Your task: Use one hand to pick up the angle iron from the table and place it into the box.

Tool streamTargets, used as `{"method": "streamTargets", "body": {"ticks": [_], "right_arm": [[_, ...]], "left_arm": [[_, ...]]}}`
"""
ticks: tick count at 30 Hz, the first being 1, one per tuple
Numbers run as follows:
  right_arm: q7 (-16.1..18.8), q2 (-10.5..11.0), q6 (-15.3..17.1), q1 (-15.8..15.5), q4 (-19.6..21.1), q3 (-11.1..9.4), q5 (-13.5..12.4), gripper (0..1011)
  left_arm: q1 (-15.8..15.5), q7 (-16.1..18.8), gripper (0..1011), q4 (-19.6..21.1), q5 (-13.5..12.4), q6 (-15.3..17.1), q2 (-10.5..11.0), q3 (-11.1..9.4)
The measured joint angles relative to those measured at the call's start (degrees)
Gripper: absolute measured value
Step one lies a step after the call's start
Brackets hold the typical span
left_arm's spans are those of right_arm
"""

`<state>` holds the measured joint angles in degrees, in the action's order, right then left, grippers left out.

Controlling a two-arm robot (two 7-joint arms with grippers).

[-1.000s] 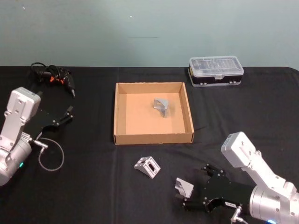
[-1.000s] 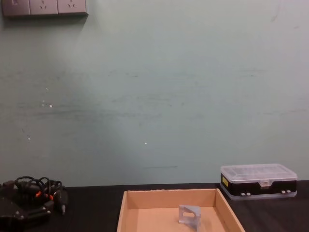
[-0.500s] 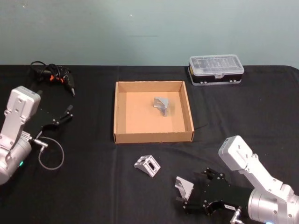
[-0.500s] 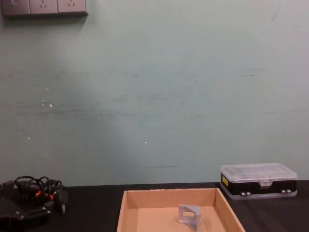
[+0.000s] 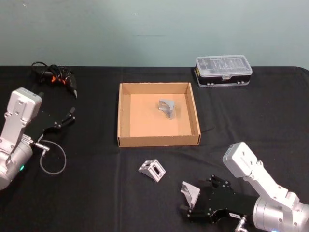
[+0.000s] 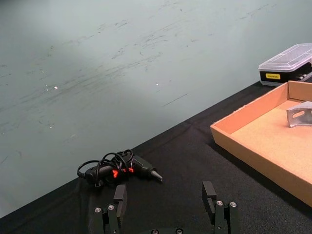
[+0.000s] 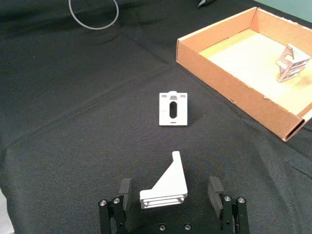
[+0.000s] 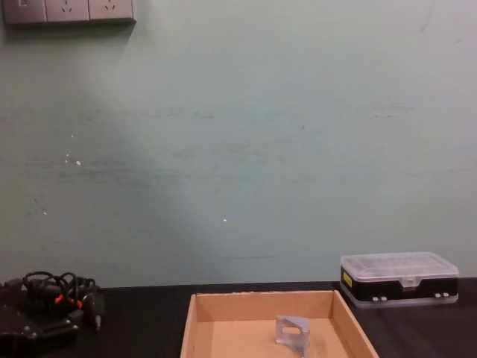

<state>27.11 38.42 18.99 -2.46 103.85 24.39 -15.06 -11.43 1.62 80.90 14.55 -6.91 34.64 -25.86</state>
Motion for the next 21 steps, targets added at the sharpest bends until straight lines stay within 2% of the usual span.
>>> {"method": "streamTargets", "body": {"ticks": [12,18,21], "right_arm": [[0.03,-0.07,-0.05,0.06,-0.09,0.06,0.06,1003],[0.05,-0.04,-0.08,0.05,-0.05,0.03,0.06,883],[0.06,-0.04,-0.09,0.05,-0.04,0.02,0.05,792]], "left_arm": [[0.0,0.0,1011,0.0,0.0,0.0,0.0,0.0],[0.0,0.0,1011,0.0,0.0,0.0,0.0,0.0],[0.0,0.0,1011,0.0,0.0,0.0,0.0,0.0]]}}
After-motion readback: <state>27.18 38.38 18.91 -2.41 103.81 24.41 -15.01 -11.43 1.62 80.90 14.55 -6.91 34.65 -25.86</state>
